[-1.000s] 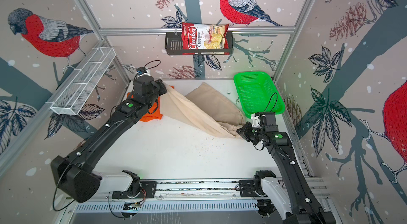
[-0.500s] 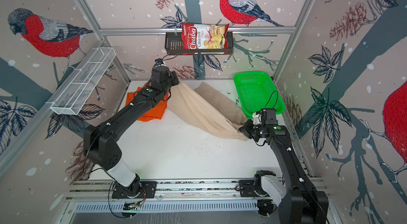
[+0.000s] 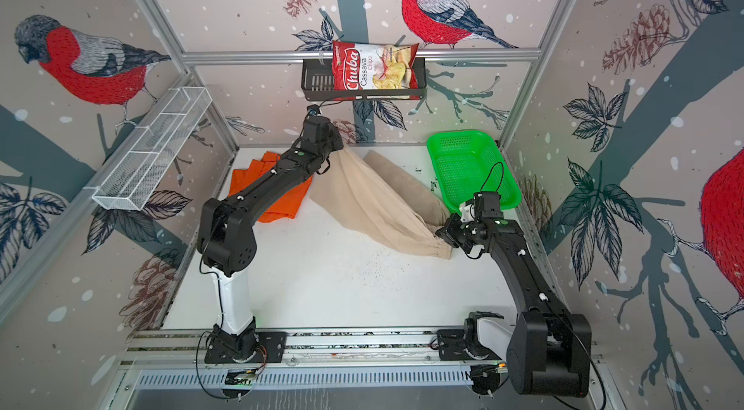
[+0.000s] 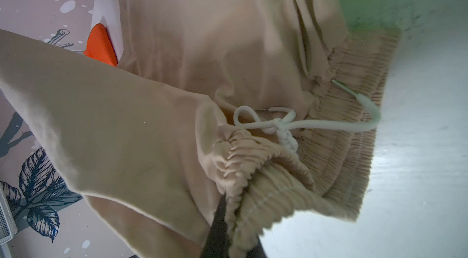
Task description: Fold and stack the shorts
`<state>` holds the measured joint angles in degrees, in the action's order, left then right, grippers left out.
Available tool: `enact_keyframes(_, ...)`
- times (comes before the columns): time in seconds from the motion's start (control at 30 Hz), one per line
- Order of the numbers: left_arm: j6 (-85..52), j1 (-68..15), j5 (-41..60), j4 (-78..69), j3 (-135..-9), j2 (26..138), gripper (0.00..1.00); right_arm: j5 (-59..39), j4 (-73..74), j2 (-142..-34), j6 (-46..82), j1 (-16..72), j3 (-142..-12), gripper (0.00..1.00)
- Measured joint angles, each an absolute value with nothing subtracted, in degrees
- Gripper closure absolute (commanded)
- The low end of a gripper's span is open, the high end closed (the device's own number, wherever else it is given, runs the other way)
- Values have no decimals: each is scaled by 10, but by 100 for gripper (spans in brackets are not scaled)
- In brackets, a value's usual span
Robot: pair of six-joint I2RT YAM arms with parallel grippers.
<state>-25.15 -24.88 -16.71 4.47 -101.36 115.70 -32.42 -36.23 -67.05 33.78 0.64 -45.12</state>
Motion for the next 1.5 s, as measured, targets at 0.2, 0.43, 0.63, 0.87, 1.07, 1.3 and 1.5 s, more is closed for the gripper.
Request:
enact_keyframes(0.2,-256,-249,-164,-9,-1002,1188,100,-299,-341,-697,332,6,-461,99)
enact_keyframes(0.43,-257,-252,-131,-115,-986,1215,100,-255,-303,-698,347,6,-458,99)
enact_keyframes(0.63,-256,-257,-117,-174,-998,1258,100,-239,-273,-709,361,5,-441,99)
enact_keyframes(0.87,-255,-269,-114,-207,-1039,1322,100,-208,-236,-706,377,7,-420,99)
enact_keyframes(1.07,-255,-274,-107,-187,-1127,1399,100,-174,-194,-691,405,7,-388,98)
enact_keyframes(1.3,-272,-276,-90,-117,-1230,1463,64,-149,-136,-690,437,7,-362,67)
enact_keyframes(1.5,-283,-265,-60,-92,-1239,1464,33,-113,-118,-663,449,6,-373,46)
